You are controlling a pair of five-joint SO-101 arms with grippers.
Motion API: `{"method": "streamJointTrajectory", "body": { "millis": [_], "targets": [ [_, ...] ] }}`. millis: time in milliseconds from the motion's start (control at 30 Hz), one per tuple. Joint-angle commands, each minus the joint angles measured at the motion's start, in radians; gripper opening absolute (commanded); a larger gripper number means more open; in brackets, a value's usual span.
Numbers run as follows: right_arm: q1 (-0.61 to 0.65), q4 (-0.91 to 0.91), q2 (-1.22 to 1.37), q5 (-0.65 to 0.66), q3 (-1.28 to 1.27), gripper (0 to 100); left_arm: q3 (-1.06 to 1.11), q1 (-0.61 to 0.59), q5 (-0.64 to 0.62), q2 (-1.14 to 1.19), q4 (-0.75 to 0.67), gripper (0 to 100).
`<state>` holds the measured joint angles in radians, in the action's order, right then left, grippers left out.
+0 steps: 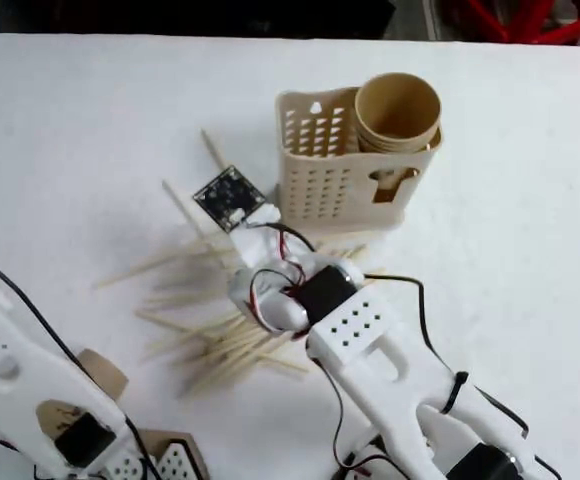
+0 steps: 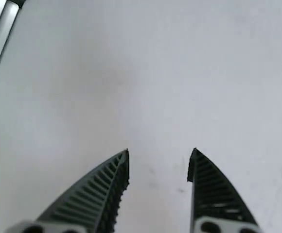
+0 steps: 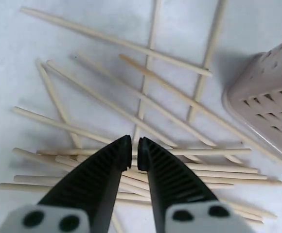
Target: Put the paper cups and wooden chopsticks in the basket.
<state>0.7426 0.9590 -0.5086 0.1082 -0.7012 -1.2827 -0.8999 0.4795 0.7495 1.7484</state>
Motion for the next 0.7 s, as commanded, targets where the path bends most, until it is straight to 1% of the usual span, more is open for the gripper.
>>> {"method": "streamJointTrajectory", "body": {
  "millis": [0, 133, 233, 367, 500, 667],
  "targets": [
    [-0.012, -0.013, -0.002, 0.005, 0.006, 3.9, -0.029, -0.048, -0.012, -0.021, 0.041, 21],
    [-0.012, -0.013, -0.002, 0.005, 0.006, 3.9, 0.126, -0.087, 0.018, -0.071, 0.043, 21],
    [-0.012, -0.015, -0.002, 0.005, 0.006, 3.9, 0.336, -0.107, 0.06, -0.171, 0.043, 21],
    [-0.012, -0.015, -0.002, 0.005, 0.006, 3.9, 0.674, -0.114, 0.114, -0.383, 0.043, 21],
    [-0.012, -0.015, -0.002, 0.005, 0.006, 3.9, 0.99, -0.11, 0.123, -0.616, 0.041, 21],
    [-0.012, -0.015, -0.002, 0.005, 0.005, 3.9, 1.272, -0.11, 0.129, -0.866, 0.038, 21]
  ]
}}
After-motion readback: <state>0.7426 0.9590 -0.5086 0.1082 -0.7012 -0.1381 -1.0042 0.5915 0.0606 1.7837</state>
